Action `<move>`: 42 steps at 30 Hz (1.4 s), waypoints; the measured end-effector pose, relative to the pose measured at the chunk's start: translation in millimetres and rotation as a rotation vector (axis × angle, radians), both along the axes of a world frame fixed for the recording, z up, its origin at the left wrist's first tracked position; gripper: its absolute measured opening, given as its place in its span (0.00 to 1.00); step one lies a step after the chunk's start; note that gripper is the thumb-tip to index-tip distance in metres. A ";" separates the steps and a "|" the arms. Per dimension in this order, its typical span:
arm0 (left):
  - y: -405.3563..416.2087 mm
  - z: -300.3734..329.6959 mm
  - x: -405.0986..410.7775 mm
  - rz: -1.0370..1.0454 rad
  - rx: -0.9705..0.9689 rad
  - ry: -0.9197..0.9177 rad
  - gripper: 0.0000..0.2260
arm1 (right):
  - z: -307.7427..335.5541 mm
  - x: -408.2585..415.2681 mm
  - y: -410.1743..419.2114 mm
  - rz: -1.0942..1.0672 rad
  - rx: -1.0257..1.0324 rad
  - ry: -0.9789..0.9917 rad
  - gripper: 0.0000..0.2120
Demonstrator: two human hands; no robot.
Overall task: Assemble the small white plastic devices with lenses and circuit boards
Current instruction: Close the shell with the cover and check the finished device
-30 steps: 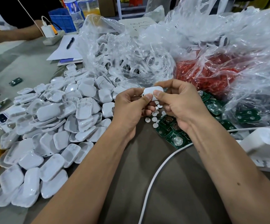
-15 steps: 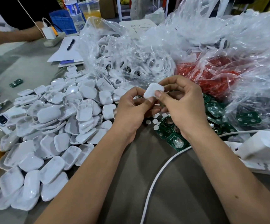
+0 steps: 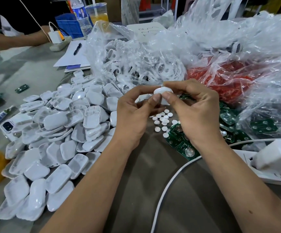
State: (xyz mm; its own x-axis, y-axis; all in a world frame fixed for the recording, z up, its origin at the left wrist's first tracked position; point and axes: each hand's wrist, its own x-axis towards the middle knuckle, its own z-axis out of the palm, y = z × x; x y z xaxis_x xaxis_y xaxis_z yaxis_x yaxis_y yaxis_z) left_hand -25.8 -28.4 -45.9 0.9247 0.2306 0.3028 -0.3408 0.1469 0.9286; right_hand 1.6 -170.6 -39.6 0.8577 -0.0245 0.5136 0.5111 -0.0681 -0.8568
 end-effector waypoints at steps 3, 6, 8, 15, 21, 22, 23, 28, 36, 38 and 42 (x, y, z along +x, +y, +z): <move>-10.8 2.5 -3.8 -0.129 -0.244 0.077 0.07 | -1.8 -3.2 5.3 0.095 0.204 0.114 0.11; -18.3 4.3 -3.2 -0.185 -0.407 0.098 0.08 | -3.7 -5.7 7.9 0.065 0.194 0.095 0.10; -17.8 5.6 -2.1 -0.189 -0.486 0.098 0.05 | -3.7 -6.5 9.2 -0.003 0.139 0.058 0.10; -5.6 2.3 1.0 -0.040 -0.198 0.063 0.04 | -5.3 -3.5 6.1 0.028 0.150 0.066 0.09; 6.6 2.6 2.8 0.096 -0.020 -0.070 0.06 | -4.0 -3.2 5.3 0.087 0.097 0.047 0.10; 6.5 1.7 2.9 0.117 -0.003 -0.070 0.05 | -4.3 -3.6 5.5 0.091 0.096 0.048 0.10; 6.3 1.4 2.9 0.136 0.010 -0.069 0.05 | -4.1 -4.0 6.0 0.093 0.099 0.048 0.10; 4.4 1.2 2.2 0.152 0.058 -0.065 0.04 | -2.7 -6.2 7.7 0.081 0.133 0.038 0.08; -11.9 5.3 -1.6 0.150 0.099 -0.056 0.01 | -4.2 -7.0 9.7 0.060 0.162 0.049 0.08; -13.9 4.7 -1.5 0.163 0.103 -0.049 0.02 | -4.8 -7.2 9.6 0.050 0.144 0.034 0.07; -16.6 5.2 -2.4 0.189 0.119 -0.044 0.03 | -4.2 -9.8 11.2 0.052 0.106 0.015 0.07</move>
